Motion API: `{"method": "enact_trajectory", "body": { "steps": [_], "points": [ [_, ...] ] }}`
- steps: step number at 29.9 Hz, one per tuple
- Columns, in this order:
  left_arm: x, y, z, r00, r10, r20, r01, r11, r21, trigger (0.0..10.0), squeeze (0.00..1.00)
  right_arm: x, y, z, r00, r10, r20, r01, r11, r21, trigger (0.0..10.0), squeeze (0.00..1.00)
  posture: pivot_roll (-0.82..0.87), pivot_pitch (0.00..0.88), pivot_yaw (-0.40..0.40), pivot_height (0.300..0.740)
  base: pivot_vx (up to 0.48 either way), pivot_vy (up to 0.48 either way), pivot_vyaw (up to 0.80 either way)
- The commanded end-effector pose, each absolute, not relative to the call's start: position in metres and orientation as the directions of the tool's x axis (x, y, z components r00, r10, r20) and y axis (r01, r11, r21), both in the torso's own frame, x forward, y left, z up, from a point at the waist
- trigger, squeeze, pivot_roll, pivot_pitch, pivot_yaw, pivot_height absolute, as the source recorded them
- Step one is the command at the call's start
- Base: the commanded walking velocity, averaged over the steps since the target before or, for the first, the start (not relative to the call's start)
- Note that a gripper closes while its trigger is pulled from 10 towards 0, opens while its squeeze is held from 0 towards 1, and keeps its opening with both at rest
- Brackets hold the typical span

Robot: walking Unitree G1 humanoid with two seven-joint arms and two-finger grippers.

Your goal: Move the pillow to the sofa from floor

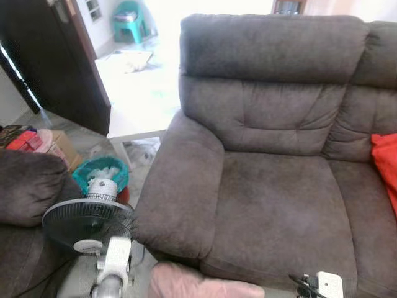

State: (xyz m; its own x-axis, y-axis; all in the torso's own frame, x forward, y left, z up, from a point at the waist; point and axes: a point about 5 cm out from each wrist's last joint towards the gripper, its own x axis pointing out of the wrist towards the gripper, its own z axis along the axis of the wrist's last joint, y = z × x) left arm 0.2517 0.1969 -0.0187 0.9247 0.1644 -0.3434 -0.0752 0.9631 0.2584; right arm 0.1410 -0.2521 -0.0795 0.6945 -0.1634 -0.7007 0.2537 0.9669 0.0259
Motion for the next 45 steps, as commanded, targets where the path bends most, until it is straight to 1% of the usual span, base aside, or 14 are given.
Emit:
{"method": "enact_trajectory", "body": {
  "steps": [1, 4, 7, 11, 12, 13, 15, 25, 30, 31, 35, 38, 43, 45],
  "points": [
    [0.254, 0.198, -0.013, 0.940, 0.175, -0.293, -0.101, 0.963, 0.251, 10.0, 0.00, 0.139, -0.253, -0.079, 0.707, -0.180, -0.684, 0.274, 0.961, 0.030, 10.0, 0.00, 0.08, 0.006, 0.014, 0.740, 0.000, 0.000, 0.00],
    [0.256, 0.200, -0.008, 0.952, 0.182, -0.246, -0.117, 0.960, 0.255, 10.0, 0.00, 0.140, -0.254, -0.077, 0.725, -0.195, -0.661, 0.281, 0.959, 0.025, 10.0, 0.00, 0.08, 0.005, 0.013, 0.740, 0.000, 0.000, 0.00],
    [0.269, 0.195, 0.019, 0.988, 0.138, -0.074, -0.112, 0.954, 0.277, 10.0, 0.00, 0.143, -0.255, -0.072, 0.766, -0.212, -0.607, 0.299, 0.953, 0.044, 10.0, 0.00, 0.08, 0.006, 0.015, 0.740, 0.000, 0.000, 0.00],
    [0.274, 0.193, 0.036, 0.993, 0.114, 0.020, -0.115, 0.953, 0.280, 10.0, 0.00, 0.149, -0.255, -0.067, 0.805, -0.215, -0.552, 0.310, 0.947, 0.083, 10.0, 0.00, 0.08, 0.011, 0.020, 0.740, 0.000, 0.000, 0.00],
    [0.275, 0.194, 0.040, 0.993, 0.110, 0.046, -0.118, 0.952, 0.282, 10.0, 0.00, 0.182, -0.248, -0.048, 0.889, -0.206, -0.409, 0.262, 0.961, 0.086, 10.0, 0.00, 0.08, 0.012, 0.020, 0.740, 0.000, 0.000, 0.00],
    [0.275, 0.194, 0.045, 0.992, 0.107, 0.072, -0.123, 0.950, 0.286, 10.0, 0.00, 0.212, -0.241, -0.025, 0.944, -0.195, -0.266, 0.223, 0.972, 0.080, 10.0, 0.00, 0.08, 0.013, 0.024, 0.740, 0.000, 0.000, 0.00],
    [0.273, 0.195, 0.053, 0.988, 0.102, 0.113, -0.130, 0.950, 0.284, 10.0, 0.00, 0.243, -0.226, 0.011, 0.984, -0.171, -0.055, 0.175, 0.982, 0.070, 10.0, 0.00, 0.08, 0.018, 0.027, 0.740, 0.000, 0.000, 0.00],
    [0.264, 0.193, 0.059, 0.989, 0.073, 0.127, -0.107, 0.951, 0.289, 10.0, 0.00, 0.250, -0.226, 0.039, 0.980, -0.170, 0.100, 0.163, 0.984, 0.069, 10.0, 0.00, 0.08, 0.007, 0.037, 0.740, 0.000, 0.000, 0.00],
    [0.260, 0.198, 0.067, 0.983, 0.107, 0.149, -0.146, 0.949, 0.280, 10.0, 0.00, 0.238, -0.223, 0.051, 0.981, -0.143, 0.129, 0.139, 0.989, 0.040, 10.0, 0.00, 0.08, 0.000, 0.018, 0.740, 0.000, 0.000, 0.00],
    [0.258, 0.199, 0.070, 0.979, 0.126, 0.158, -0.165, 0.948, 0.271, 10.0, 0.00, 0.229, -0.226, 0.052, 0.983, -0.134, 0.128, 0.132, 0.991, 0.028, 10.0, 0.00, 0.08, 0.000, 0.006, 0.740, 0.000, 0.000, 0.00],
    [0.261, 0.194, 0.074, 0.978, 0.119, 0.169, -0.161, 0.951, 0.263, 10.0, 0.00, 0.222, -0.237, 0.050, 0.987, -0.132, 0.096, 0.134, 0.991, -0.007, 10.0, 0.00, 0.09, 0.000, -0.025, 0.740, 0.000, 0.000, 0.00],
    [0.265, 0.188, 0.076, 0.977, 0.119, 0.176, -0.162, 0.953, 0.257, 10.0, 0.00, 0.225, -0.245, 0.050, 0.987, -0.141, 0.079, 0.143, 0.990, -0.016, 10.0, 0.00, 0.09, 0.000, -0.044, 0.740, 0.000, 0.000, 0.00],
    [0.267, 0.184, 0.076, 0.981, 0.112, 0.160, -0.150, 0.956, 0.252, 10.0, 0.00, 0.235, -0.241, 0.058, 0.989, -0.126, 0.079, 0.127, 0.992, -0.008, 10.0, 0.00, 0.09, 0.000, -0.058, 0.740, 0.000, 0.000, 0.00],
    [0.269, 0.181, 0.078, 0.983, 0.093, 0.160, -0.133, 0.956, 0.262, 10.0, 0.00, 0.245, -0.237, 0.062, 0.990, -0.107, 0.089, 0.108, 0.994, -0.002, 10.0, 0.00, 0.10, 0.000, -0.062, 0.740, 0.000, 0.000, 0.00]
  ]
}}
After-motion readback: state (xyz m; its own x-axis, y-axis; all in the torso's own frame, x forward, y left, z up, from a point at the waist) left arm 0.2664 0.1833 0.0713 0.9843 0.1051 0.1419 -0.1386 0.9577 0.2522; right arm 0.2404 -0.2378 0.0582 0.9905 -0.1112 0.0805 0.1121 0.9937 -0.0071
